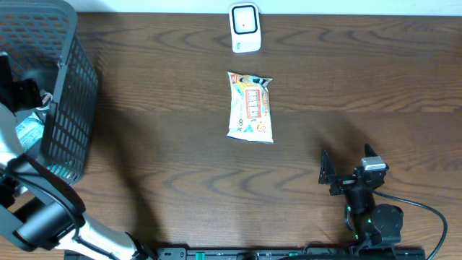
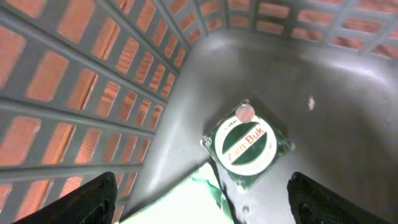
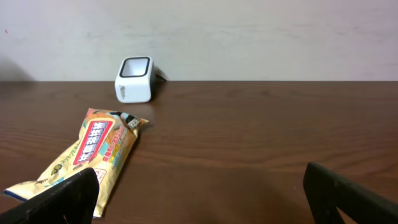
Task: Scan the item barcode
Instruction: 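Move the left gripper back into the grey basket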
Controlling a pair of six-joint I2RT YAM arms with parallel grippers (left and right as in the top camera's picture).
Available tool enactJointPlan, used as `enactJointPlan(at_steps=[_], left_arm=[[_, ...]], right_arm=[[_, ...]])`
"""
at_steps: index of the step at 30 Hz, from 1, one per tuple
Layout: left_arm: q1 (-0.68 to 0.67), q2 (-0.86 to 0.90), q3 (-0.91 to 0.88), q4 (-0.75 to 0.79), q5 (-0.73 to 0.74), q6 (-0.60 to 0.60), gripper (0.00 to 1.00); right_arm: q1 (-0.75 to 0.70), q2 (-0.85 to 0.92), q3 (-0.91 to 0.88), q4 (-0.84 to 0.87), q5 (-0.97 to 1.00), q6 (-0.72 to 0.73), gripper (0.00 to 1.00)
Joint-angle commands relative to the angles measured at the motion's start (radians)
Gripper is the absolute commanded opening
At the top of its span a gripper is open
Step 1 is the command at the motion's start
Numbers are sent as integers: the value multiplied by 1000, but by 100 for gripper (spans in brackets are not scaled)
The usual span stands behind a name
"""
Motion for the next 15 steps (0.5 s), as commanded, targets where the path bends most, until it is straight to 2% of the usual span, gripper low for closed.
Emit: enactJointPlan(at_steps=[1,4,9,15], left_arm=[[0,10,-7,-95,15,122,86],[0,16,-32,-146,-8,167,87],[4,29,-49,-192,-179,198,86],[19,30,-51,-224,-194,282,86]], right_arm=[[-6,-5,-1,-4,-3,2,99],[-6,-5,-1,-4,-3,2,99],[-6,-5,-1,-4,-3,2,99],[-6,-5,-1,-4,-3,2,99]])
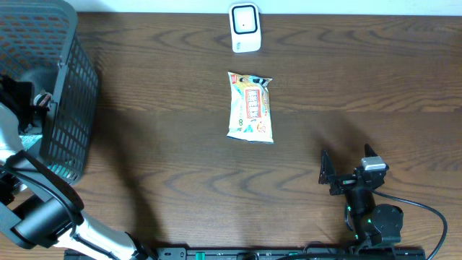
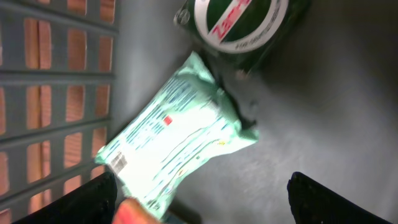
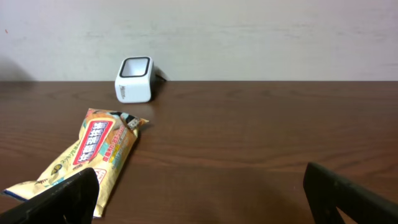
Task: Scan the item barcode
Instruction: 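Move the left gripper back into the grey basket, then grasp the green packet in the basket with the left gripper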
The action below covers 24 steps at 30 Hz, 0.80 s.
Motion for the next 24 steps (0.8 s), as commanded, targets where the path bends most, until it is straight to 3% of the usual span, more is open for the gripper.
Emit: enactJointPlan(at_steps=[1,5,12,24], left_arm=[[14,13,-10,-18,-43,115,86],[16,24,-10,-33,-43,175,86],[18,92,-10,-45,-47,175,86],[31,124,-18,-22,-65,142,75]], right_arm=[[-6,-5,-1,-5,-3,2,99],[-6,-5,-1,-5,-3,2,99],[-6,-5,-1,-5,-3,2,99],[-6,-5,-1,-5,-3,2,99]])
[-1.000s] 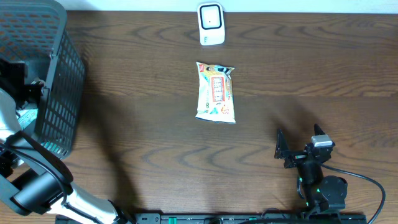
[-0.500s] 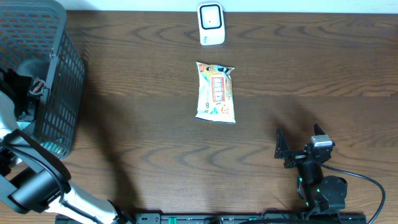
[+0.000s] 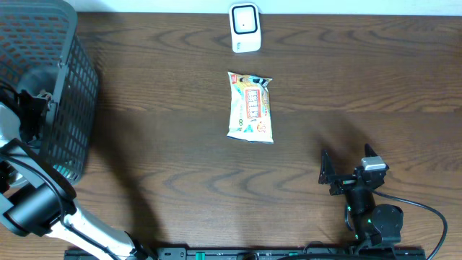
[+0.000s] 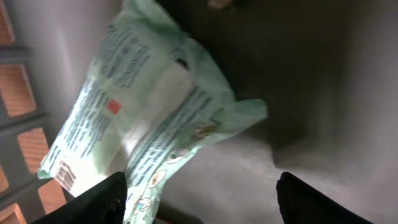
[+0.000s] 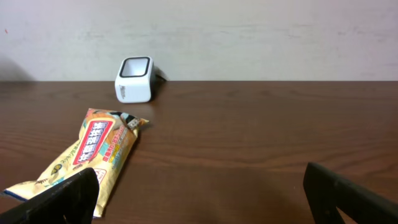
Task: Scan the item barcode
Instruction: 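Grasp the green packet in the basket with the left gripper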
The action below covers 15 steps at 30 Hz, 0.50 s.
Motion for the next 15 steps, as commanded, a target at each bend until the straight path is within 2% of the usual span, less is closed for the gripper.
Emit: enactJointPlan(at_steps=[1,15], left_arm=[[11,14,-17,22,-8,-42,75],[11,14,-18,22,66,-80,73]], right_arm=[[-6,-5,-1,-4,-3,2,99],[-6,-5,-1,-4,-3,2,99]])
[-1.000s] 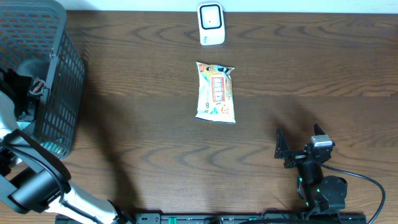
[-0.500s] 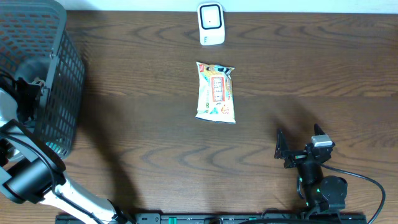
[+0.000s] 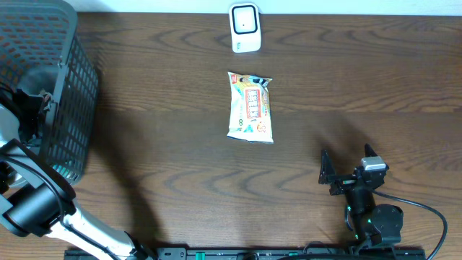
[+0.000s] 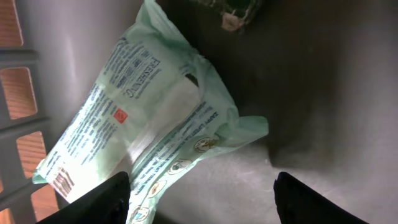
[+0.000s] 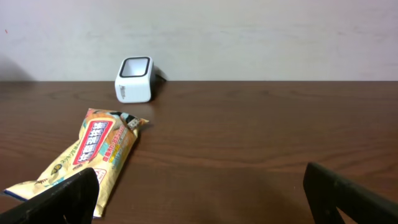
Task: Scan the item barcode
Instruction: 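Grasp the green packet in the basket with the left gripper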
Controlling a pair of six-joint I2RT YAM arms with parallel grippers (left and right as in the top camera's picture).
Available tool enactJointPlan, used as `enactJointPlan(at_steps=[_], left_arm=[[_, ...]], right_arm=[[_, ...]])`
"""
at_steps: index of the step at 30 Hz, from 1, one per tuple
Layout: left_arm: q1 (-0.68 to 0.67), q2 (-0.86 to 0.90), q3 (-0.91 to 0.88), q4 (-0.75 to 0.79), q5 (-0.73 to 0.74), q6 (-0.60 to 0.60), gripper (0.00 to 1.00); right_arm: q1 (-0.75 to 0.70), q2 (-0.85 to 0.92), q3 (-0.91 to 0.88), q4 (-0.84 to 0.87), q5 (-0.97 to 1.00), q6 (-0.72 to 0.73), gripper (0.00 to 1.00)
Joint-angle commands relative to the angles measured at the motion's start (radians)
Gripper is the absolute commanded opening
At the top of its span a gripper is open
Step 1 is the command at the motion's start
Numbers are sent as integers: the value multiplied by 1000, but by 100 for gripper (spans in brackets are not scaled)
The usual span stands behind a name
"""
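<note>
A pale green pack (image 4: pixel 149 124) lies on the grey floor of the basket (image 3: pixel 68 108), with a barcode near its lower left corner. My left gripper (image 4: pixel 199 208) hangs open low over it; its left finger (image 4: pixel 102 199) is by the pack's lower edge. The corner of a dark green packet (image 4: pixel 233 9) shows above the pack. The white scanner (image 3: pixel 245 27) stands at the table's far edge. A yellow snack pack (image 3: pixel 250 106) lies flat in front of it. My right gripper (image 5: pixel 199 199) rests open near the front right, with nothing between its fingers.
The basket's mesh wall (image 4: pixel 18 87) stands close on the left of my left gripper. From the right wrist, the scanner (image 5: pixel 134 79) and the snack pack (image 5: pixel 93 155) lie ahead to the left. My right arm (image 3: pixel 357 184) sits at the front edge of the brown table (image 3: pixel 361 87).
My left gripper has shifted slightly inside the basket: a little more of the pale green pack shows, and the dark green packet's corner is now in view. The right arm has not moved.
My left gripper was open in the basket, well above a dark green packet with a round label. It then stood lower, with the pale green pack in full view. Later it was close over that pack, where it remains open. The right arm, scanner and snack pack stayed put.
</note>
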Motion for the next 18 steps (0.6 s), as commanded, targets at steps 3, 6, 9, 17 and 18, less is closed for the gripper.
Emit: enactJointPlan(at_steps=[3,6,9,17,18], left_arm=[[4,14,-14,-6,26,-24,73],[5,14,-14,-6,25,-23,72],[5,14,-14,-5,17,7,73],[5,14,-14,-8,3,76,73],[5,15,-14,-8,3,82,73]], right_arm=[[-6,-5,-1,-4,-3,2,99],[-6,-5,-1,-4,-3,2,99],[-6,-5,-1,-4,-3,2,99],[-6,-5,-1,-4,-3,2,99],[-6,-5,-1,-4,-3,2,99]])
